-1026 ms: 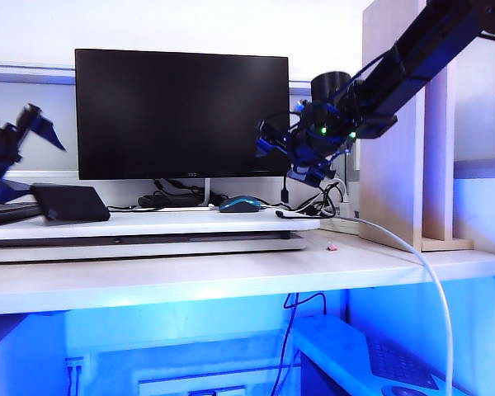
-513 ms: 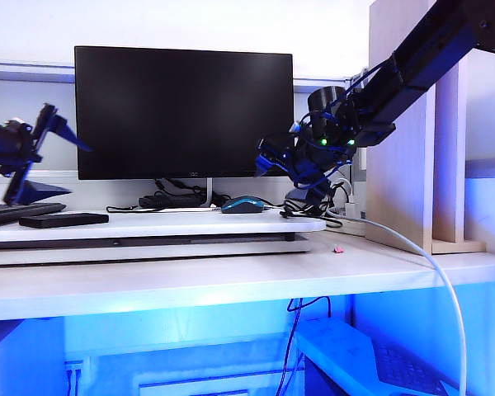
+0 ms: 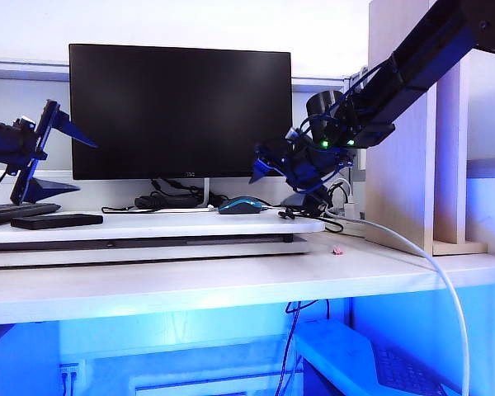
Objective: Unplug the data cable of the portable hard drive.
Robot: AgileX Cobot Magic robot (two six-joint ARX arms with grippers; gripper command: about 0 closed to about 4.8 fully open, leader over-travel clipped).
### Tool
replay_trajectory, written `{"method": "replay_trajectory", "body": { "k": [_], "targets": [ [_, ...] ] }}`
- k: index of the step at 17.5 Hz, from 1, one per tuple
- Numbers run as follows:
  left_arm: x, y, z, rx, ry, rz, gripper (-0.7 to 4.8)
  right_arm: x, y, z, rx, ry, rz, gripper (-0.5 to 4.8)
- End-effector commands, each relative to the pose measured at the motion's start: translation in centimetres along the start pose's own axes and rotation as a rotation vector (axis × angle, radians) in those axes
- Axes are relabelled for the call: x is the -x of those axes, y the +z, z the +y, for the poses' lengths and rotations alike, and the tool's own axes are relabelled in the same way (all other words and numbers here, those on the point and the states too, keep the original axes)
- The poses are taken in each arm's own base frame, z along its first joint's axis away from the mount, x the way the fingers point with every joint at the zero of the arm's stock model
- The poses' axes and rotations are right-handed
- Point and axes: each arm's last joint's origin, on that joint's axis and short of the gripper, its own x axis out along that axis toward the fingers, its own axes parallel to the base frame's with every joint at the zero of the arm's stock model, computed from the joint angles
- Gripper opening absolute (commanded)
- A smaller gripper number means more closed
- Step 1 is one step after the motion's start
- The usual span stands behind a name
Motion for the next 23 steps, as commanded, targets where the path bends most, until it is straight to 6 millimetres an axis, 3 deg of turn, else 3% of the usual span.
{"method": "replay_trajectory", "body": {
  "k": [1, 3, 8, 10, 12, 18, 20, 23],
  "targets": [
    [0.2, 0.7, -1.2, -0.084, -0.063, -0.031, 4.79, 0.5, 1.5, 1.2, 0.032, 0.051, -0.087, 4.32],
    [0.2, 0.8, -1.4, -0.109, -0.081, -0.041, 4.79, 0.6, 1.6, 1.2, 0.036, 0.057, -0.095, 4.32],
    [0.6, 1.6, -3.3, -0.438, -0.219, -0.111, 4.79, 1.1, 2.8, 2.2, 0.195, 0.109, -0.174, 4.32],
    [0.8, 1.7, -3.8, -0.517, -0.223, -0.123, 3.79, 1.7, 3.7, 2.9, 0.293, 0.1, -0.202, 4.31],
    [1.4, 2.1, -5.4, -0.669, -0.232, -0.156, 2.39, 3.0, 5.3, 4.2, 0.39, 0.092, -0.249, 4.31],
    [4.6, 3.2, -11.5, -0.88, -0.237, -0.282, 2.36, 6.2, 8.7, 7.4, 0.445, 0.095, -0.351, 4.26],
    [6.2, 3.6, -13.4, -0.897, -0.23, -0.304, 2.36, 7.8, 10.0, 8.7, 0.467, 0.103, -0.379, 3.88],
    [9.4, 4.1, -16.5, -0.942, -0.19, -0.351, 2.31, 10.7, 12.2, 11.1, 0.496, 0.119, -0.431, 3.86]
  ]
}}
